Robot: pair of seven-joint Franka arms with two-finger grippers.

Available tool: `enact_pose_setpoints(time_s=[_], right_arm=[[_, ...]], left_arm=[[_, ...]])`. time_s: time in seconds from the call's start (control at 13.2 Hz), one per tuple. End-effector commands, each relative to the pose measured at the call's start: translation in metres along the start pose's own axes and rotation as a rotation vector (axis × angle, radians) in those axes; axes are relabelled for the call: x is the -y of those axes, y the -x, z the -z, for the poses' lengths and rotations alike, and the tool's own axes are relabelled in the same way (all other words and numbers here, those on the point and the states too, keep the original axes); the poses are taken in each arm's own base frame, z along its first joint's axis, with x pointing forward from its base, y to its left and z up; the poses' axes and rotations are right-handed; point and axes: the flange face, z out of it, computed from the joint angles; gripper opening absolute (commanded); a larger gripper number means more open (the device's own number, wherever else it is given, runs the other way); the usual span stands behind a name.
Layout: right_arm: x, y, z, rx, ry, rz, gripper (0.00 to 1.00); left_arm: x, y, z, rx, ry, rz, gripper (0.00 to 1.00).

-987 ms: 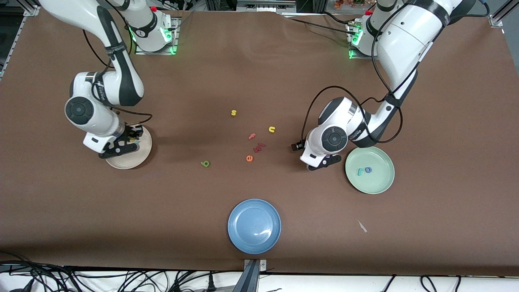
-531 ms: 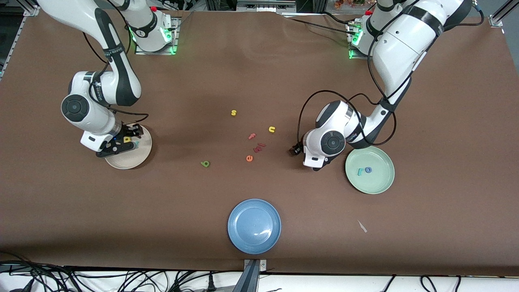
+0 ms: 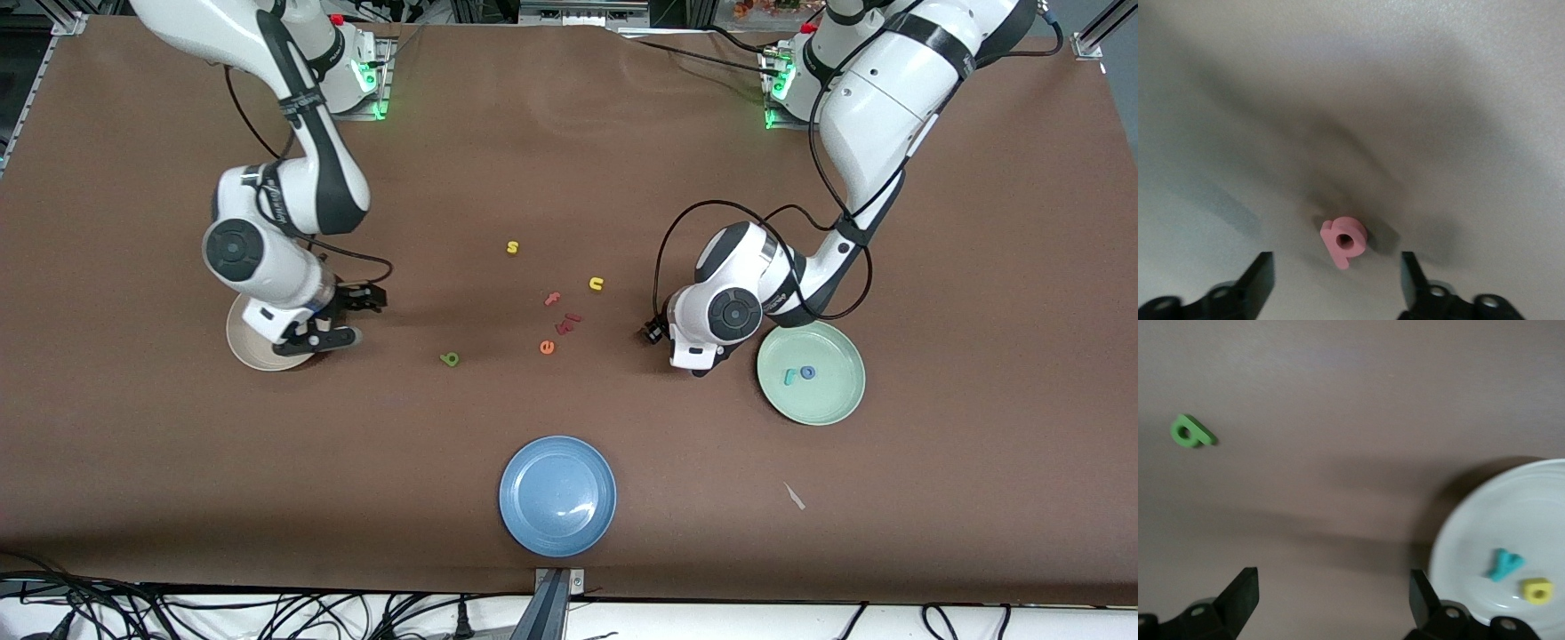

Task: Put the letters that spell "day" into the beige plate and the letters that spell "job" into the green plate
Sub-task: 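Carry the p to the green plate while the right gripper reaches the q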

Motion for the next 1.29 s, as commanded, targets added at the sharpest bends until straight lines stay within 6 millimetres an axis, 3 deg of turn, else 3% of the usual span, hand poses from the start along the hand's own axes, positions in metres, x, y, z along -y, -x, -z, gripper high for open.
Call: enact_pose_setpoints(time_s=[0.0, 0.3, 0.38, 0.61, 0.83, 1.21], right_arm=[[0.033, -0.020, -0.014, 0.009, -0.016, -0.067, 1.00], [0.070, -0.031, -0.028, 0.002, -0.007, -0.006, 1.00], [0.081, -0.032, -0.031, 0.000, 0.000, 0.018, 1.00], [0.100, -0.032, -0.036, -0.014, 0.009, 0.111, 1.00], [0.097, -0.034, -0.046, -0.015, 0.009, 0.294, 1.00], [0.094, -0.040, -0.056, -0.053, 0.015, 0.468, 1.00]], left_arm=[[0.001, -0.011, -0.004, 0.024, 0.035, 0.039, 0.54], [0.002, -0.014, -0.006, 0.028, 0.035, 0.043, 0.21], [0.003, -0.017, -0.001, 0.026, 0.040, 0.051, 0.02], [0.003, -0.017, 0.006, 0.021, 0.042, 0.050, 0.00], [0.004, -0.016, 0.034, -0.002, 0.063, 0.041, 0.00], [0.037, -0.060, 0.077, -0.006, 0.033, -0.018, 0.00]])
